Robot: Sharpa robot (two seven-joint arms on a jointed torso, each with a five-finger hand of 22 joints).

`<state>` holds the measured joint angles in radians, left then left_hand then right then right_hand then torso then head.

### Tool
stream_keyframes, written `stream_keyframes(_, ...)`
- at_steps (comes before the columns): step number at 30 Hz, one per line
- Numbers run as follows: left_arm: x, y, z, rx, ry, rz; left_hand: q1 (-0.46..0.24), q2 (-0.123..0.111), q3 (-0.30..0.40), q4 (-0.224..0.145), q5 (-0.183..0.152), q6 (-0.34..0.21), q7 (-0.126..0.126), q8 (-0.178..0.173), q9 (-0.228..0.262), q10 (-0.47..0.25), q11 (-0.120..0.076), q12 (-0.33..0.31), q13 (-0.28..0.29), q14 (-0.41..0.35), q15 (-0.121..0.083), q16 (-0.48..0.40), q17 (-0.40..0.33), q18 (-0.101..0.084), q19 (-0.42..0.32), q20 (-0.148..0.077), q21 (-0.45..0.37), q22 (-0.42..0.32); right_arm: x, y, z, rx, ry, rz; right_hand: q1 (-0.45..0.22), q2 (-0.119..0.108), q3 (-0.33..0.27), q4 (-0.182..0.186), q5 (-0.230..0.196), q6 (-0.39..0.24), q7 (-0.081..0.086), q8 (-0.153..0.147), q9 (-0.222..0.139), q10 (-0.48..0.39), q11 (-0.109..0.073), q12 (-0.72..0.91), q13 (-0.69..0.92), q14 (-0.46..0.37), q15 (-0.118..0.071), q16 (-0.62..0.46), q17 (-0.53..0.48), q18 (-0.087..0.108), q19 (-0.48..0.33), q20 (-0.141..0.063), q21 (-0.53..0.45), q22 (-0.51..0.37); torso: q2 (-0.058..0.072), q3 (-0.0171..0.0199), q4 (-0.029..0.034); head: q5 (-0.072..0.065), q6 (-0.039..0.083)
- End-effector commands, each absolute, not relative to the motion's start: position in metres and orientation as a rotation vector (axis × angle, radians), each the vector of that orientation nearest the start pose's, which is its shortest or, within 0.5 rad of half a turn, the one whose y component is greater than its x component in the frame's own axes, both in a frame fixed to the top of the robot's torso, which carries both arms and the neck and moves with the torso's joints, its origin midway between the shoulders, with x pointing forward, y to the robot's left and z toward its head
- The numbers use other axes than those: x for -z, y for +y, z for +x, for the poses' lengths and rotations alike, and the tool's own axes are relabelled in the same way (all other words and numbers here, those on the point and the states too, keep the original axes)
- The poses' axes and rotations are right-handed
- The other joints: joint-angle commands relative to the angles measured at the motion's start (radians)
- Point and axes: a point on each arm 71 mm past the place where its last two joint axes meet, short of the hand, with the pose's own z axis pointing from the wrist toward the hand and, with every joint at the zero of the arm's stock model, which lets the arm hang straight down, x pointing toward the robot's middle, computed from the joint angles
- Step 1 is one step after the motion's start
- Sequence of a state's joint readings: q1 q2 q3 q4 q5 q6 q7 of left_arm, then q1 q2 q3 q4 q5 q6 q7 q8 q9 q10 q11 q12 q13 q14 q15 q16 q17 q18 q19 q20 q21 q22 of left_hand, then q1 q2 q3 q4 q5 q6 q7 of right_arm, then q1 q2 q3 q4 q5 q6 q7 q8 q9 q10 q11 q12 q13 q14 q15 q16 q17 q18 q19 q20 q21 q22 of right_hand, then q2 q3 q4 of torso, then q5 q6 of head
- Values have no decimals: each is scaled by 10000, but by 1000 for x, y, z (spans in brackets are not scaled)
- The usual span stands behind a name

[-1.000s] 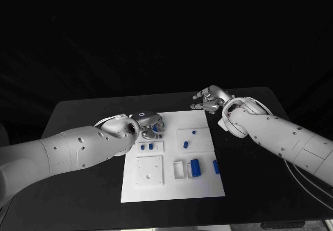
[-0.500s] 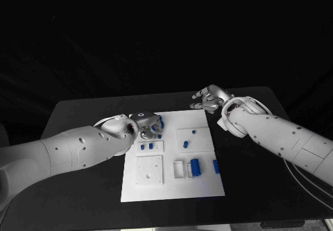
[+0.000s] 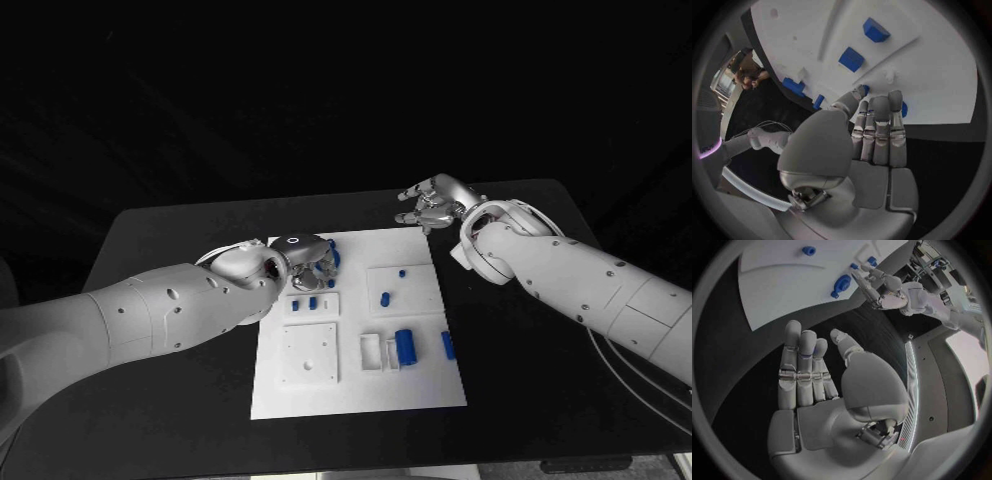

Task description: Assemble the parts on the task board

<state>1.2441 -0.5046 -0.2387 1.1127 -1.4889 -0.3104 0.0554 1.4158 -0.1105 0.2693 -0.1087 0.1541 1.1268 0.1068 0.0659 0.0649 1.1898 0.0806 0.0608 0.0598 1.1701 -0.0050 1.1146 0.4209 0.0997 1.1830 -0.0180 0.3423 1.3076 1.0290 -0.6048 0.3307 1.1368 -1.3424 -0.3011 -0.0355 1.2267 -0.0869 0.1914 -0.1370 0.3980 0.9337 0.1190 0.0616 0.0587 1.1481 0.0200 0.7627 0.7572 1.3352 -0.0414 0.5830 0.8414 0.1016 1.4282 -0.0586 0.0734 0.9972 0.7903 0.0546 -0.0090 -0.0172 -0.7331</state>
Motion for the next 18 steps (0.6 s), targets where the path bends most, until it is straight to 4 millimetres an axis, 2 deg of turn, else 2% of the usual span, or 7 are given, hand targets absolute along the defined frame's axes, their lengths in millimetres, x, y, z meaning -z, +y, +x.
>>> stream_keyframes(1, 246, 134, 528, 6291, 17071, 4442, -17, -26, 31, 24, 1, -70, 16, -37, -3, -101, 8, -31, -15, 119, 17, 97, 17, 89, 27, -43, 69, 216, 179, -211, 560, -7561, 15186, 2679, 18, -48, 79, 4, -76, -87, 79, -26, 7, -239, -28, -184, -646, -163, 47, -259, -606, -122, -172, 45, -73, -625, 1, -3, -5, -2, -7)
stream_keyframes(7, 248, 133, 528, 6303, 17046, 4413, -11, -22, 45, 41, -2, -99, 20, -38, -4, -112, 10, -31, -15, 157, 14, 116, 20, 103, 58, -43, 95, 213, 179, -212, 561, -7621, 15071, 2830, 95, -51, 233, -14, -284, -148, 123, -30, 3, -404, 66, -689, -2002, -553, 197, -717, -1836, -190, -634, 179, -90, -1831, -3, 4, -9, -20, -13)
stream_keyframes(8, 248, 133, 529, 6300, 17048, 4409, -2, -20, 51, 39, 1, -99, 15, -38, -4, -105, 6, -30, -15, 167, 12, 120, 20, 106, 65, -45, 101, 214, 179, -212, 561, -7645, 15066, 2864, 100, -84, 279, -31, -334, -180, 156, -17, 9, -273, 69, -725, -2616, -501, 240, -794, -2494, -165, -725, 237, 23, -2457, -2, 5, -10, -21, -12)
stream_keyframes(12, 249, 132, 529, 6286, 17076, 4395, 8, -17, 63, 38, 2, -108, 10, -42, -6, -104, 4, -30, -15, 175, 8, 121, 19, 109, 72, -47, 113, 216, 179, -212, 561, -7727, 15045, 2989, 164, -35, 375, -86, -394, -241, 175, -32, 1, -458, 159, -1105, -3637, -882, 382, -1049, -3516, -200, -1012, 359, -62, -3429, 5, -1, -5, -36, -10)
stream_keyframes(15, 251, 131, 529, 6292, 17108, 4397, 5, 0, 81, 52, 1, -104, -1, -37, -4, -99, -4, -30, -15, 189, 0, 124, 18, 111, 78, -51, 131, 217, 179, -211, 561, -7723, 14981, 3099, 152, 7, 324, -67, -486, -276, 177, -34, -2, -445, 176, -1069, -4144, -869, 394, -939, -4160, -209, -880, 371, -48, -4152, 1, 4, -2, -58, -18)
stream_keyframes(18, 252, 131, 529, 6286, 17124, 4401, 12, 19, 102, 60, 7, -69, -5, -37, -3, -90, -9, -31, -16, 204, -6, 133, 21, 109, 79, -58, 152, 221, 178, -211, 561, -7717, 14939, 3153, 165, 16, 400, -52, -718, -294, 181, -35, -2, -469, 182, -976, -4280, -897, 394, -810, -4353, -210, -815, 371, -39, -4455, 12, 7, -9, -69, -16)
